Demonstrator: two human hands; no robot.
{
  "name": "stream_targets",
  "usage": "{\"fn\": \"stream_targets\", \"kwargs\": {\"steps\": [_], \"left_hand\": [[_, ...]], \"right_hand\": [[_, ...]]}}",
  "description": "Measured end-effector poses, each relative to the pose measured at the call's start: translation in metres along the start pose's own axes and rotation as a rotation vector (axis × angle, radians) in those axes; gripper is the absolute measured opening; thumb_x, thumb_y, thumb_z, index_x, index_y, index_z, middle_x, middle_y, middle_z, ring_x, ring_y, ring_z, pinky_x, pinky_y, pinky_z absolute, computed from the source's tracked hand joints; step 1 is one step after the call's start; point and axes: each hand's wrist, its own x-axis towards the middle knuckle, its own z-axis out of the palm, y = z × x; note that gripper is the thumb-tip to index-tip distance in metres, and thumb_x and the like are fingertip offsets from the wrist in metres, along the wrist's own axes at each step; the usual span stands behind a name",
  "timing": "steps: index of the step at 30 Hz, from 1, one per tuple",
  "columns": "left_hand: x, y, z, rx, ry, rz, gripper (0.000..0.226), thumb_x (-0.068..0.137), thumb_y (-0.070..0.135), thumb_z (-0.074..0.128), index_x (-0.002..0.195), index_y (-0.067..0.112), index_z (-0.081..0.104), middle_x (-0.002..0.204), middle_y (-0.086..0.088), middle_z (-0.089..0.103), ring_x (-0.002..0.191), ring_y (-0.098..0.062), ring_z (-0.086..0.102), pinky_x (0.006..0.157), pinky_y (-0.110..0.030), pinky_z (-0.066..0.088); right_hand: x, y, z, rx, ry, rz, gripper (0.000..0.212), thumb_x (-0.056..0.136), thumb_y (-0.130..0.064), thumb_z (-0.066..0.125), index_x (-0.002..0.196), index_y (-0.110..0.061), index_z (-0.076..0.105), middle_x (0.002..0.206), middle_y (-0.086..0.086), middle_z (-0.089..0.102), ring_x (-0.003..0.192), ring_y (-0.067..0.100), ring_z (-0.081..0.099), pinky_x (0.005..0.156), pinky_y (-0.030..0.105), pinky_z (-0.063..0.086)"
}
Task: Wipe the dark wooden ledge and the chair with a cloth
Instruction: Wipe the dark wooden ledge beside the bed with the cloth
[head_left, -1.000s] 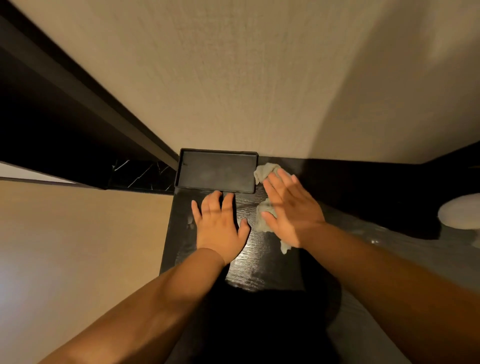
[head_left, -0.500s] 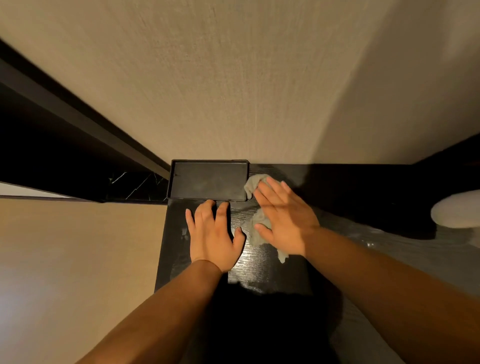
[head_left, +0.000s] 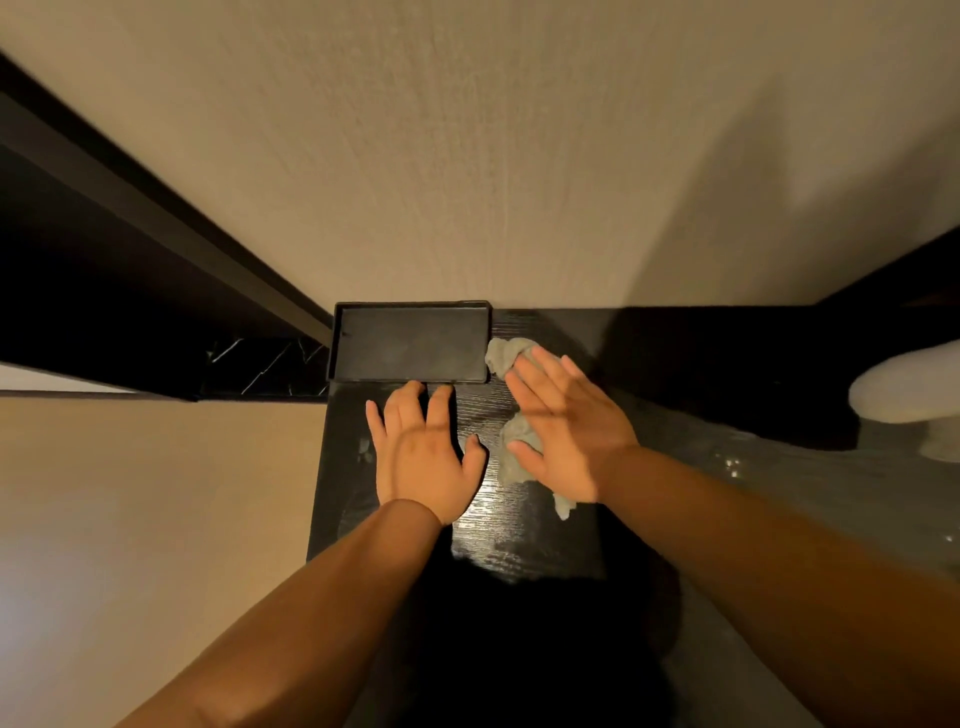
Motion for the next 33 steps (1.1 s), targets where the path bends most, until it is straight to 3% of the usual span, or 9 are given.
{"fn": "stream_targets", "kwargs": {"steps": [8, 13, 17, 20, 23, 25, 29, 31, 33], "left_hand": [[0.001, -0.001, 0.001, 0.002, -0.01, 0.008, 0.072, 0.087, 0.056, 0.051, 0.149, 0.018, 0.049, 0.149, -0.018, 0.041, 0.145, -0.037, 0.032, 0.126, -0.064, 0.009], [0.0, -0.001, 0.0, -0.014, 0.002, 0.009, 0.069, 0.088, 0.053, 0.053, 0.147, 0.017, 0.051, 0.148, -0.019, 0.042, 0.144, -0.037, 0.031, 0.127, -0.064, 0.008], [0.0, 0.0, 0.0, -0.027, 0.017, 0.008, 0.069, 0.088, 0.052, 0.054, 0.146, 0.016, 0.052, 0.146, -0.019, 0.043, 0.144, -0.037, 0.032, 0.128, -0.062, 0.007], [-0.001, -0.001, 0.001, -0.028, 0.027, 0.014, 0.068, 0.088, 0.051, 0.054, 0.146, 0.015, 0.051, 0.146, -0.019, 0.043, 0.144, -0.038, 0.033, 0.127, -0.063, 0.007], [-0.002, -0.002, 0.002, -0.042, 0.038, 0.025, 0.067, 0.088, 0.051, 0.055, 0.144, 0.015, 0.051, 0.145, -0.019, 0.043, 0.142, -0.038, 0.034, 0.126, -0.064, 0.01], [-0.002, -0.002, 0.002, -0.038, 0.039, 0.031, 0.067, 0.088, 0.052, 0.054, 0.145, 0.015, 0.05, 0.145, -0.019, 0.042, 0.142, -0.039, 0.034, 0.126, -0.065, 0.01], [-0.002, -0.002, 0.003, -0.028, 0.034, 0.032, 0.068, 0.088, 0.053, 0.049, 0.145, 0.016, 0.049, 0.145, -0.018, 0.041, 0.142, -0.038, 0.033, 0.126, -0.065, 0.01], [-0.001, -0.002, 0.003, -0.027, 0.03, 0.031, 0.069, 0.088, 0.054, 0.048, 0.146, 0.016, 0.049, 0.145, -0.018, 0.041, 0.143, -0.037, 0.033, 0.127, -0.064, 0.009], [-0.001, -0.002, 0.003, -0.023, 0.027, 0.029, 0.07, 0.087, 0.054, 0.048, 0.146, 0.017, 0.048, 0.146, -0.017, 0.041, 0.143, -0.037, 0.033, 0.127, -0.063, 0.008]], "right_hand": [[0.028, -0.005, 0.0, 0.035, -0.012, 0.177, 0.086, 0.095, -0.061, 0.029, 0.162, -0.009, 0.026, 0.171, 0.011, 0.02, 0.159, 0.028, 0.007, 0.129, 0.046, 0.002], [-0.002, -0.006, 0.0, -0.008, -0.031, 0.074, 0.087, 0.094, -0.062, 0.034, 0.162, -0.009, 0.026, 0.171, 0.011, 0.019, 0.16, 0.028, 0.005, 0.13, 0.045, 0.007], [0.032, 0.017, -0.009, -0.01, -0.062, 0.165, 0.089, 0.094, -0.067, 0.02, 0.165, -0.014, 0.008, 0.173, 0.005, 0.004, 0.16, 0.024, -0.007, 0.129, 0.043, -0.005], [0.038, 0.017, -0.007, 0.024, -0.038, 0.22, 0.087, 0.094, -0.064, 0.019, 0.165, -0.013, 0.014, 0.172, 0.006, 0.014, 0.16, 0.025, 0.002, 0.129, 0.043, -0.002], [0.008, 0.028, -0.007, 0.059, 0.074, 0.254, 0.085, 0.094, -0.06, 0.036, 0.161, -0.009, 0.029, 0.167, 0.01, 0.028, 0.157, 0.029, 0.016, 0.128, 0.048, 0.013], [-0.011, 0.046, -0.014, 0.043, 0.056, 0.333, 0.086, 0.094, -0.061, 0.037, 0.162, -0.011, 0.022, 0.168, 0.008, 0.02, 0.158, 0.029, 0.01, 0.129, 0.046, 0.008], [-0.018, 0.054, -0.014, -0.009, -0.02, 0.466, 0.086, 0.096, -0.063, 0.022, 0.164, -0.013, 0.003, 0.171, 0.007, -0.001, 0.159, 0.028, -0.009, 0.129, 0.044, -0.005], [-0.008, 0.039, -0.014, 0.006, 0.0, 0.514, 0.088, 0.096, -0.062, 0.03, 0.163, -0.009, 0.008, 0.17, 0.011, 0.002, 0.159, 0.03, -0.007, 0.129, 0.045, -0.003], [0.001, 0.023, -0.01, 0.005, 0.016, 0.427, 0.089, 0.092, -0.062, 0.036, 0.161, -0.006, 0.022, 0.167, 0.015, 0.017, 0.158, 0.033, 0.006, 0.129, 0.047, 0.004]]}}
